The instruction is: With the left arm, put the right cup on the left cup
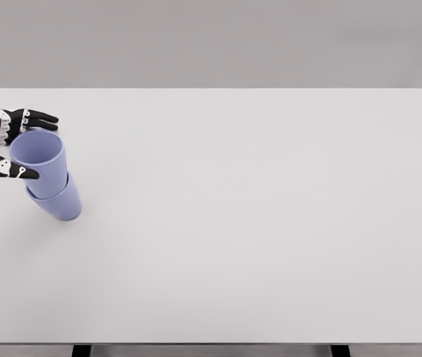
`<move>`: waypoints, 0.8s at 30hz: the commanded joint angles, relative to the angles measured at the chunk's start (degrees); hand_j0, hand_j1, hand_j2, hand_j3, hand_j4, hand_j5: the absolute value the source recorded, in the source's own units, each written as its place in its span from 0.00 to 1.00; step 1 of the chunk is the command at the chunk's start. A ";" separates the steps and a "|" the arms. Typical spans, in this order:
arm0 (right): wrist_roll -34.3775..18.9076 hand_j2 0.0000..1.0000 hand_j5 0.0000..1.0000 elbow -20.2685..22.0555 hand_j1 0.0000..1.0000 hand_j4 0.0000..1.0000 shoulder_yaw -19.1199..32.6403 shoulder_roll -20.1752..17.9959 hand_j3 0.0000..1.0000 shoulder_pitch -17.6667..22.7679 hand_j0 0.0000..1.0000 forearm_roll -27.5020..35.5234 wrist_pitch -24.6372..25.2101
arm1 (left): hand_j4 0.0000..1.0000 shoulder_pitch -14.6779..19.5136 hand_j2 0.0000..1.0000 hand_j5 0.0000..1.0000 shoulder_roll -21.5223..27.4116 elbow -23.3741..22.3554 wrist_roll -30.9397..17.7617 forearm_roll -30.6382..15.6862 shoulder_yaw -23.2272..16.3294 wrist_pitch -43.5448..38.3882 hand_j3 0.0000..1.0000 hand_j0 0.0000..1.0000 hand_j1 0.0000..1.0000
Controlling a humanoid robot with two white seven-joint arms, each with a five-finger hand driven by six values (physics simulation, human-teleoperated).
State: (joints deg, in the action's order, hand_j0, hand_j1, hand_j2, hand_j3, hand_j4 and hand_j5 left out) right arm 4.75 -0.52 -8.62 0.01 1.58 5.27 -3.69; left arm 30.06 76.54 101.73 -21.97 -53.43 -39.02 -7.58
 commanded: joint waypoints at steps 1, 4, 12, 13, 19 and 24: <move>0.00 1.00 1.00 -0.01 1.00 1.00 0.00 -0.01 1.00 0.00 1.00 0.01 0.00 | 0.90 0.09 0.90 0.90 0.10 0.05 0.00 -0.10 0.09 0.02 0.90 0.90 0.90; 0.00 1.00 1.00 -0.01 1.00 1.00 0.00 -0.01 1.00 0.00 1.00 0.01 0.00 | 0.91 0.09 0.91 0.91 0.10 0.05 0.00 -0.10 0.09 0.02 0.91 0.91 0.91; 0.00 1.00 1.00 -0.01 1.00 1.00 0.00 -0.01 1.00 0.00 1.00 0.01 0.00 | 0.93 0.09 0.93 0.93 0.19 0.13 0.00 -0.10 0.09 0.81 0.93 0.93 0.93; 0.00 1.00 1.00 -0.01 1.00 1.00 0.00 -0.01 1.00 0.00 1.00 0.01 0.00 | 0.94 0.09 0.94 0.94 0.19 0.13 0.00 -0.01 0.09 1.16 0.94 0.94 0.94; 0.00 1.00 1.00 -0.01 1.00 1.00 0.00 -0.01 1.00 0.00 1.00 0.01 0.00 | 1.00 0.09 1.00 1.00 0.54 0.92 -0.09 -0.01 1.06 3.18 1.00 1.00 1.00; 0.00 1.00 1.00 -0.01 1.00 1.00 0.00 -0.01 1.00 0.00 1.00 0.01 0.00 | 1.00 0.18 1.00 1.00 1.15 1.45 -0.26 -0.36 2.81 7.31 1.00 1.00 1.00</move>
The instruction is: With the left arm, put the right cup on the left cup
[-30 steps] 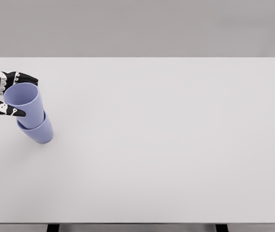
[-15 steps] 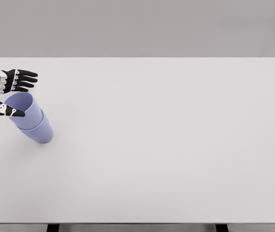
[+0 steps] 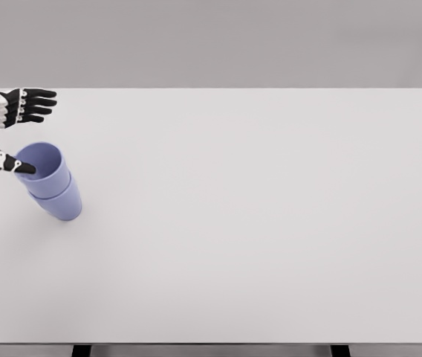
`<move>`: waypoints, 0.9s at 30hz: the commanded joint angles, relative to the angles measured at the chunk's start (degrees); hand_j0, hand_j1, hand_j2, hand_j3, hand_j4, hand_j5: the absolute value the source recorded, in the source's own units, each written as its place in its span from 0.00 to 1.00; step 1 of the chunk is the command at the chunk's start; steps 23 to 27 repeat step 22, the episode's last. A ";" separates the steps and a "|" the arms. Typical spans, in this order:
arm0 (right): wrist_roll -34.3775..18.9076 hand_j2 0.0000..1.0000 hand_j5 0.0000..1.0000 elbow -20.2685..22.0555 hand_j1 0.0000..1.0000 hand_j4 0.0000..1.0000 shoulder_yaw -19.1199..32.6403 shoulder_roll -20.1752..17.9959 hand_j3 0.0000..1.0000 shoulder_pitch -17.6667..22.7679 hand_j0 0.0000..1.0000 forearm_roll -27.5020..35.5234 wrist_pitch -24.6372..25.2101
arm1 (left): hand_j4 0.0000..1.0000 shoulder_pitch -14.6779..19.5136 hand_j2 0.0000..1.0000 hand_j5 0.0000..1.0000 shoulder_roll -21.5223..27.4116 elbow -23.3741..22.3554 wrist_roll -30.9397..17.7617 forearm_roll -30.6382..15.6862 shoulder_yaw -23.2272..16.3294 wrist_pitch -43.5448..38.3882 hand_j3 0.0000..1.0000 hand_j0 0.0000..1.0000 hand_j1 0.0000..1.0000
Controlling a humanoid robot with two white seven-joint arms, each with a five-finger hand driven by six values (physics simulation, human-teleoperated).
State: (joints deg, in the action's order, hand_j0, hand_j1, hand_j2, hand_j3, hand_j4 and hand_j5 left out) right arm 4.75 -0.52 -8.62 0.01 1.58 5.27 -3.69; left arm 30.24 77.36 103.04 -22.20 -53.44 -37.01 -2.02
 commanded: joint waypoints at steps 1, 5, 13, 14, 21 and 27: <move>0.00 1.00 1.00 0.00 1.00 1.00 0.00 -0.01 1.00 0.00 1.00 0.01 0.00 | 1.00 0.00 1.00 1.00 0.34 0.15 -0.21 -0.43 0.71 4.65 1.00 1.00 1.00; 0.00 1.00 1.00 0.00 1.00 1.00 0.00 -0.01 1.00 0.00 1.00 0.01 0.00 | 1.00 0.00 1.00 1.00 -0.89 0.15 -2.32 -0.44 0.62 14.85 1.00 1.00 1.00; 0.00 1.00 1.00 0.00 1.00 1.00 0.00 -0.01 1.00 0.00 1.00 0.01 0.00 | 1.00 -0.27 1.00 1.00 -7.05 0.23 -5.04 0.09 0.19 20.56 1.00 1.00 1.00; 0.00 1.00 1.00 0.00 1.00 1.00 0.00 -0.01 1.00 0.00 1.00 0.01 0.00 | 1.00 -0.35 1.00 1.00 -7.49 0.23 -5.31 0.62 0.10 20.39 1.00 1.00 1.00; 0.00 1.00 1.00 0.00 1.00 1.00 0.00 -0.01 1.00 0.00 1.00 0.01 0.00 | 1.00 -0.09 1.00 1.00 -7.22 0.15 -5.31 1.15 0.19 19.77 1.00 1.00 1.00; 0.00 1.00 1.00 0.00 1.00 1.00 0.00 -0.01 1.00 0.00 1.00 0.01 0.00 | 1.00 -0.09 1.00 1.00 -7.05 0.15 -5.31 1.15 0.19 19.77 1.00 1.00 1.00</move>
